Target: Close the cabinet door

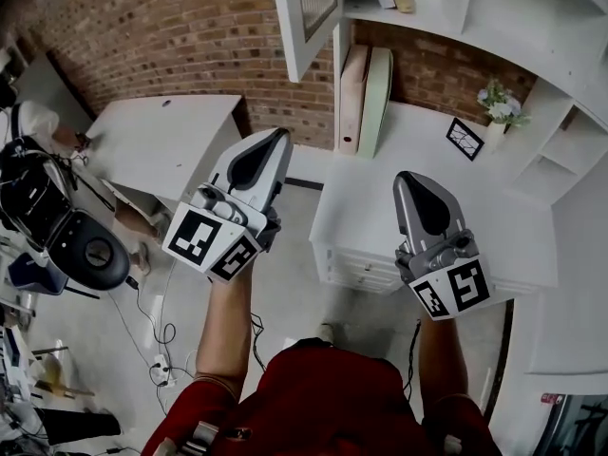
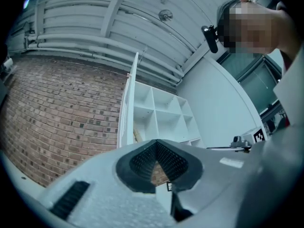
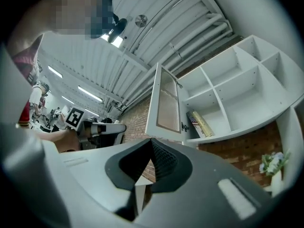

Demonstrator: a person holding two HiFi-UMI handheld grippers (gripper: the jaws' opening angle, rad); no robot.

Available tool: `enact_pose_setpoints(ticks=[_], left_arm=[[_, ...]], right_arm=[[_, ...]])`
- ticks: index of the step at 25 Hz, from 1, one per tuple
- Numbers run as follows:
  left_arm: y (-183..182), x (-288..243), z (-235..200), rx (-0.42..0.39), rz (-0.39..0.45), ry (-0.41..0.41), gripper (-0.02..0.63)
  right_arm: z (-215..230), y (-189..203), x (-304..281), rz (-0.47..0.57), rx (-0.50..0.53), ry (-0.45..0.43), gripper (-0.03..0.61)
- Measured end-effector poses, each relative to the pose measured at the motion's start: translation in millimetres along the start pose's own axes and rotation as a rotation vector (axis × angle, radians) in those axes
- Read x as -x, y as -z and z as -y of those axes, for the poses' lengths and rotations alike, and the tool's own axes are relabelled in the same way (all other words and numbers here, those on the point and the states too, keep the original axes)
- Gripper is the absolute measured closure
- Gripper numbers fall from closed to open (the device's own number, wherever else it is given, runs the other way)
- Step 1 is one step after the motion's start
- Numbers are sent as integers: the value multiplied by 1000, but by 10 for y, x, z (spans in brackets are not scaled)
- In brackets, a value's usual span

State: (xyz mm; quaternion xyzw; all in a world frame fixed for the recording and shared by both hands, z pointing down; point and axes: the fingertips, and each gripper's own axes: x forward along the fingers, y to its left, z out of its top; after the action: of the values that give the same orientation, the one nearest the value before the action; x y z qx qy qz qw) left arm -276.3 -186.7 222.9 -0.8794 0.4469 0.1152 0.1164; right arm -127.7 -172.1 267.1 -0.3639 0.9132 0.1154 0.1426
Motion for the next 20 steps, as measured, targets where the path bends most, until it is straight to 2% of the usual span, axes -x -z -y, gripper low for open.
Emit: enact_pose_setpoints(ticks=[3,13,20], left_arm=[[-9,-166,-239,3,7,29,597],[-4,-673,-612,44,46,119,457],[46,-901,-713,63,47,140,460]], right_arm=[[25,81,-163,-7,13,25,566],[218,273,-391,-44,58,97,566],[413,370,-392,-60,54,122,566]])
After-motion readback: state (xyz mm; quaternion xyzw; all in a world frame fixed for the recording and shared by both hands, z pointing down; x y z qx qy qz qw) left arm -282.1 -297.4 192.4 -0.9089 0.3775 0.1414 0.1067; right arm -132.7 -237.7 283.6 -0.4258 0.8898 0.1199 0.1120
